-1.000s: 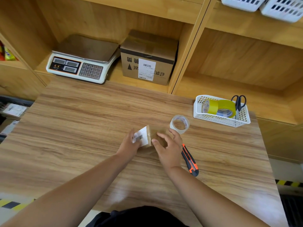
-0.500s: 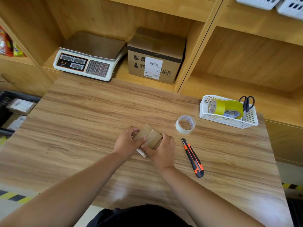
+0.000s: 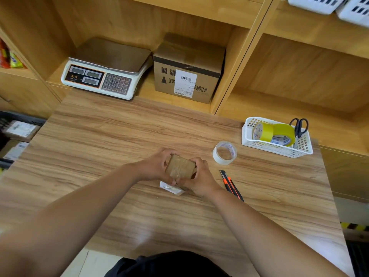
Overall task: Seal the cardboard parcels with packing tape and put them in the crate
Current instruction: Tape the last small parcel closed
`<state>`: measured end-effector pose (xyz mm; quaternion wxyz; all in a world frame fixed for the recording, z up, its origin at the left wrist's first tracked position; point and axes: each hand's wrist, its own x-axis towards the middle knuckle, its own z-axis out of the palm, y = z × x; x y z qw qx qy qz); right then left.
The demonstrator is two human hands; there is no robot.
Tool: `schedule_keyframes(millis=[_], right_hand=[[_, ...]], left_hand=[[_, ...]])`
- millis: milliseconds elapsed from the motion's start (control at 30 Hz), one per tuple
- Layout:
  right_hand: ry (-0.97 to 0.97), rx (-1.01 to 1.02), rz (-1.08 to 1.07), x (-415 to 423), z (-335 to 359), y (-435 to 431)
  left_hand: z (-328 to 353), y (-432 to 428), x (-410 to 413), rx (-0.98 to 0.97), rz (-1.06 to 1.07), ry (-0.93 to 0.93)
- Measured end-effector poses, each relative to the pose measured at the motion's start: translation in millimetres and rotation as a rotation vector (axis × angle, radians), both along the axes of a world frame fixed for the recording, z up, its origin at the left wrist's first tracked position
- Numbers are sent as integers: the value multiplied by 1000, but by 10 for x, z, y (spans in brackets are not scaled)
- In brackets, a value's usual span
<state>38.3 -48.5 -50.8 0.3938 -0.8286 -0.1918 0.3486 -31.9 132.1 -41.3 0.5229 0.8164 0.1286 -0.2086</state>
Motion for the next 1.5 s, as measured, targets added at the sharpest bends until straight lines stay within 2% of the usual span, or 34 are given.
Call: schedule_keyframes(millis=[200, 400, 800, 967, 1133, 1267, 1400, 1500], right_hand=[[-58, 11, -19, 70, -49, 39], [-156, 38, -48, 126, -120, 104], [-321, 20, -24, 130, -175, 184], [-349, -27, 24, 88, -128, 184], [-283, -92, 167, -23, -20, 99], [-221, -273, 281, -121, 96, 63], [-288, -358, 310, -146, 114, 115], [-324, -343, 273, -113, 77, 144]], left_hand=[[19, -35, 86, -11, 79, 18], [-21, -34, 140, -132, 181, -17], [-210, -119, 158, -227, 412, -69], [-287, -130, 130, -247, 488, -80], [-279, -207, 103, -222, 549, -112], [-288, -240, 86, -207, 571, -119], [-296, -272, 84, -165, 599, -141], [-295, -310, 80, -115, 611, -158]])
